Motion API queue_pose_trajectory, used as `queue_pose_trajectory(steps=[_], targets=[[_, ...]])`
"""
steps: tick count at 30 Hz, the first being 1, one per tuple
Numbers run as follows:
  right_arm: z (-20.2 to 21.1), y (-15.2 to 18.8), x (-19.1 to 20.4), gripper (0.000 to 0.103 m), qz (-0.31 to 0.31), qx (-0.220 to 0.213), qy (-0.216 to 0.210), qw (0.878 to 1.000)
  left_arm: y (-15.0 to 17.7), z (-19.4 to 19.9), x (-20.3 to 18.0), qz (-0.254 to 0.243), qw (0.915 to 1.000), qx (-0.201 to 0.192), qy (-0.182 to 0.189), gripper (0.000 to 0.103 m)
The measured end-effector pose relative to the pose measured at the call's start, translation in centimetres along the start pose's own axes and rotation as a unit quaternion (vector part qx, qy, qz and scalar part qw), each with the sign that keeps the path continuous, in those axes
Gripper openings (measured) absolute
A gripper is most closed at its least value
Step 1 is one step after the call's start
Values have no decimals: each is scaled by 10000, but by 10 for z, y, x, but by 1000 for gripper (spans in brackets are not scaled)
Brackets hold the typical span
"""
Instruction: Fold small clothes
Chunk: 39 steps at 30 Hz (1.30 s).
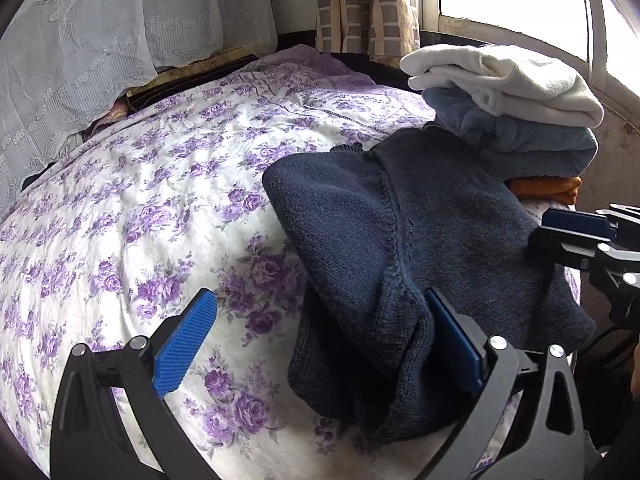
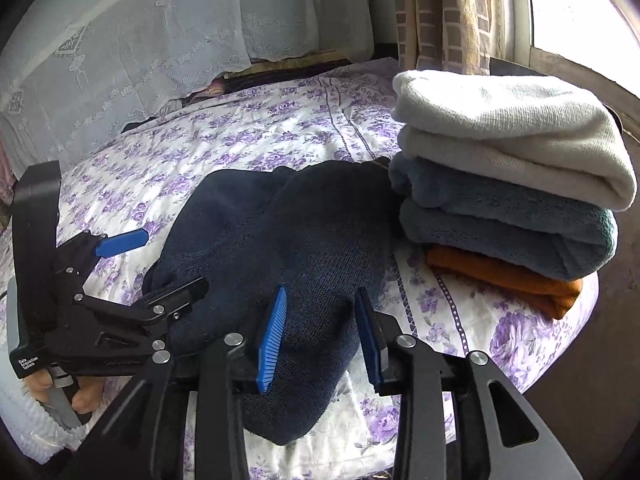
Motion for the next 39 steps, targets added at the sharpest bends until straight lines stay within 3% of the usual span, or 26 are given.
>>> queue_pose_trajectory(steps=[5,8,14,16,19,22,25,33,39], targets=[[18,-3,10,35,229,-110,-63,9997,-15,15,8,312,9989,-284,217,99],[20,-6,12,37,344,-89,-7,9994,-35,4,8,459,9980,-48,436,99],[15,-55,6,50,12,-578,-64,9983,-59,-39,9,540,9973,388,306,99],[-2,-61,6,53,3,-420,-108,9991,-52,-56,6,528,9961,641,295,99],[-45,-41,-3,56,-180,296,-95,9994,-41,-69,5,731,9936,683,528,99],[-52,-30,-9,64,-256,254,-85,9993,-35,-73,8,1024,9879,796,854,99],[-36,-30,-12,64,-496,253,-205,9982,-30,-63,11,1139,9864,752,920,99],[10,-7,-9,76,-151,290,44,9995,3,-16,2,876,9902,798,737,98],[31,23,3,78,-199,739,31,9971,20,19,-5,610,9955,678,253,98]])
Point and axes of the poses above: each gripper's, at about its wrist camera, not at the fingertips, and z roughly against the way its jaws point, x to its left, y to its underside, the point moved 10 cm from there along -z, roughly the way its jaws point, and after that the axes turned 9 degrees about -z, right-handed, at the moved point
